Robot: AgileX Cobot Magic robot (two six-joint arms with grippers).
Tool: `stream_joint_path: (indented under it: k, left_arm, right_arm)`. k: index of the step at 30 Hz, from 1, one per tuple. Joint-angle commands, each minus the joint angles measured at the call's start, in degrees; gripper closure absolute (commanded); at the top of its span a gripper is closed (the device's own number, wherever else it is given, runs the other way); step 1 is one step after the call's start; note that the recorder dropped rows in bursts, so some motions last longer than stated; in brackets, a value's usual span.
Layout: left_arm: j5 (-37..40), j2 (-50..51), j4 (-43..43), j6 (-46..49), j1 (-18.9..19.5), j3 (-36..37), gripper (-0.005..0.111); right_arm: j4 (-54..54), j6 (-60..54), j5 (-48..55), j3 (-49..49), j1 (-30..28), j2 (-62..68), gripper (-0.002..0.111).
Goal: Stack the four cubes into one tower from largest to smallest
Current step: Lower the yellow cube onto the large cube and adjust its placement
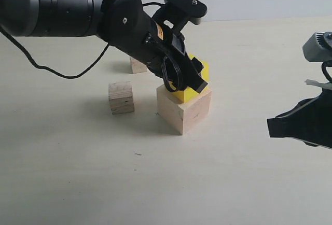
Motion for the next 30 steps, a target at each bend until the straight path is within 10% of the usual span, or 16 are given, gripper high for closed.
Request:
stream_joint_path:
  k: [1, 6, 15, 30]
  left_arm:
    - [2.36, 0.17, 0.07, -0.72, 0.24, -0.25, 0.107]
    - [2.98, 0.17, 0.07, -0.72, 0.24, -0.25, 0.095]
    - [2.85, 0.17, 0.07, -1.09, 0.24, -0.25, 0.036]
    - [2.6, -1.26, -0.49, -1.09, 0.13, -0.25, 0.033]
  right_arm:
    - [-0.3, 0.17, -0.23, -0.52, 0.11, 0.09, 0.108]
    - [-0.3, 0.17, -0.23, -0.52, 0.11, 0.09, 0.108]
    - [-0.3, 0.16, -0.13, -0.52, 0.11, 0.09, 0.108]
    - [-0.3, 0.16, -0.01, -0.52, 0.11, 0.09, 0.108]
